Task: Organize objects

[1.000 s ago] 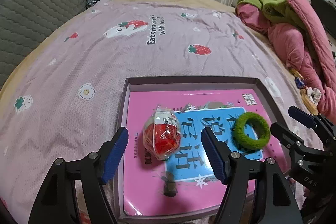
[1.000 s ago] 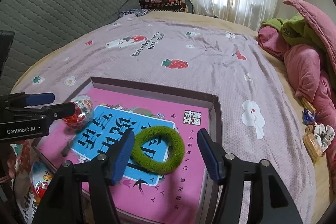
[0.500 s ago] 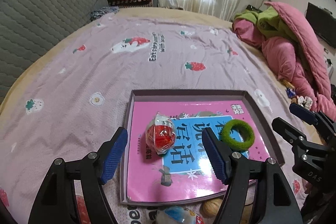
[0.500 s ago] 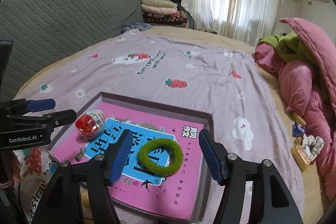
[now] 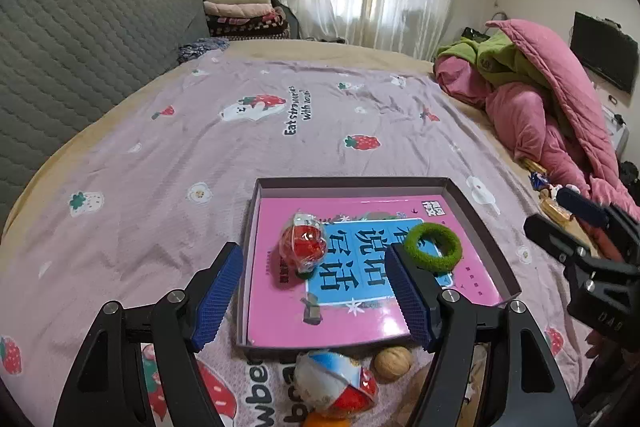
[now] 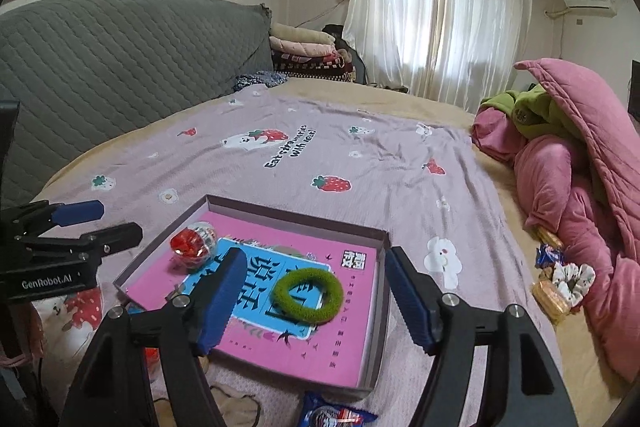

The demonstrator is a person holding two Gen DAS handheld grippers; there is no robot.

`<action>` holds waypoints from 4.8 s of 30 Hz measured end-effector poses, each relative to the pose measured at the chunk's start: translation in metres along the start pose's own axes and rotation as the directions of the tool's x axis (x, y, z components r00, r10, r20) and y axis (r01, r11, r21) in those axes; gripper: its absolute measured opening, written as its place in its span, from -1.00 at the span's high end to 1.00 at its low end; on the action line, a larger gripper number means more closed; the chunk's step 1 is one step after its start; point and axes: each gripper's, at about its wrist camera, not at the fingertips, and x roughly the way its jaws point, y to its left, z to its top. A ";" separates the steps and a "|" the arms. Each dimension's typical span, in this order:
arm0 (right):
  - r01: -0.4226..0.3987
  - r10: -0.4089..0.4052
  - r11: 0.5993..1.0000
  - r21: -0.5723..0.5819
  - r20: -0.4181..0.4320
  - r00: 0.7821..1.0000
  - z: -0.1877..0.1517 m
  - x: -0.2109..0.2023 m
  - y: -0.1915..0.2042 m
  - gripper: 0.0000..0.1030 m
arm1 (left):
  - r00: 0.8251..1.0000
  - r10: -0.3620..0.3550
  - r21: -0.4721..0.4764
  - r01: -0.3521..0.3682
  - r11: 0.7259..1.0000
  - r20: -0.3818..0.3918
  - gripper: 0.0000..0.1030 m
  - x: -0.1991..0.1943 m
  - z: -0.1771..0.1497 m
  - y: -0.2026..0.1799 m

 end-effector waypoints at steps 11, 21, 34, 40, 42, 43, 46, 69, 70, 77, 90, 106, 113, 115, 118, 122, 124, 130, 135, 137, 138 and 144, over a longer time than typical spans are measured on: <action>0.018 -0.018 1.000 0.006 0.010 1.000 -0.015 -0.014 0.000 -0.43 | 0.999 0.016 -0.005 -0.016 1.000 0.038 -0.45 -0.021 -0.019 0.001; 0.038 -0.038 0.999 0.026 -0.015 0.999 -0.036 -0.026 -0.004 -0.46 | 0.999 0.017 0.007 -0.017 1.000 0.043 -0.45 -0.034 -0.042 -0.006; 0.060 -0.058 0.997 0.056 -0.041 0.997 -0.060 -0.047 -0.003 -0.52 | 0.998 -0.009 0.009 0.008 1.000 0.064 -0.45 -0.054 -0.067 -0.010; 0.063 -0.061 0.996 0.056 -0.047 0.997 -0.069 -0.058 0.002 -0.53 | 0.998 -0.010 0.017 0.008 1.000 0.063 -0.45 -0.062 -0.078 -0.012; 0.060 -0.057 0.997 0.053 -0.048 0.997 -0.071 -0.062 0.006 -0.53 | 0.998 -0.014 0.013 0.013 1.000 0.061 -0.45 -0.064 -0.081 -0.012; 0.058 -0.056 0.997 0.050 -0.049 0.997 -0.072 -0.063 0.007 -0.53 | 0.998 -0.014 0.015 0.013 1.000 0.060 -0.45 -0.066 -0.083 -0.012; 0.056 -0.054 0.997 0.043 -0.055 0.997 -0.076 -0.068 0.010 -0.53 | 0.998 -0.012 0.020 0.011 1.000 0.059 -0.45 -0.069 -0.088 -0.011; 0.015 -0.015 1.000 -0.006 -0.075 0.997 -0.098 -0.091 0.039 -0.53 | 0.999 -0.001 0.061 0.003 0.998 -0.036 -0.45 -0.080 -0.133 -0.013; 0.014 -0.015 1.000 -0.009 -0.075 0.997 -0.098 -0.091 0.040 -0.53 | 0.999 0.000 0.064 0.003 0.998 -0.040 -0.45 -0.080 -0.135 -0.013; 0.004 -0.006 1.000 -0.023 -0.089 0.996 -0.104 -0.094 0.046 -0.53 | 0.998 -0.002 0.069 0.006 0.998 -0.059 -0.45 -0.080 -0.140 -0.014; -0.016 0.013 1.000 -0.027 -0.121 0.993 -0.117 -0.093 0.056 -0.53 | 0.995 -0.011 0.075 0.019 0.997 -0.103 -0.45 -0.075 -0.150 -0.016; -0.037 0.045 0.998 0.043 -0.195 0.980 -0.140 -0.069 0.083 -0.53 | 0.988 -0.003 0.043 0.010 0.999 -0.151 -0.45 -0.055 -0.154 0.000; -0.048 0.070 0.994 0.100 -0.228 0.971 -0.145 -0.050 0.081 -0.53 | 0.986 -0.010 0.020 0.014 1.000 -0.165 -0.45 -0.043 -0.152 0.005; -0.055 0.081 0.992 0.113 -0.236 0.968 -0.146 -0.045 0.082 -0.53 | 0.985 -0.014 0.019 0.018 1.000 -0.172 -0.45 -0.038 -0.152 0.005; -0.066 0.094 0.991 0.118 -0.249 0.964 -0.146 -0.036 0.086 -0.53 | 0.983 -0.018 0.018 0.021 1.000 -0.182 -0.45 -0.031 -0.150 0.005; -0.074 0.099 0.992 0.102 -0.262 0.960 -0.146 -0.026 0.094 -0.52 | 0.982 -0.012 0.016 0.016 1.000 -0.187 -0.45 -0.021 -0.146 0.006; -0.072 0.097 0.992 0.102 -0.262 0.960 -0.147 -0.023 0.095 -0.52 | 0.980 -0.010 0.010 0.012 1.000 -0.197 -0.45 -0.016 -0.144 0.007; -0.075 0.106 0.990 0.122 -0.277 0.955 -0.149 -0.013 0.094 -0.49 | 0.975 -0.024 -0.016 0.021 1.000 -0.219 -0.45 -0.002 -0.141 0.009; -0.076 0.110 0.989 0.127 -0.287 0.951 -0.150 -0.007 0.093 -0.46 | 0.976 -0.016 0.000 0.016 1.000 -0.219 -0.45 0.003 -0.142 0.003; -0.075 0.108 0.989 0.124 -0.290 0.951 -0.150 -0.006 0.094 -0.43 | 0.975 -0.016 0.002 0.017 1.000 -0.220 -0.45 0.005 -0.142 0.001; -0.073 0.106 0.990 0.123 -0.290 0.951 -0.150 -0.005 0.094 -0.43 | 0.975 -0.013 0.005 0.014 1.000 -0.221 -0.45 0.006 -0.142 0.000; -0.052 0.087 0.991 0.123 -0.291 0.953 -0.148 0.001 0.093 -0.32 | 0.974 0.010 0.030 -0.004 1.000 -0.227 -0.45 0.013 -0.143 -0.004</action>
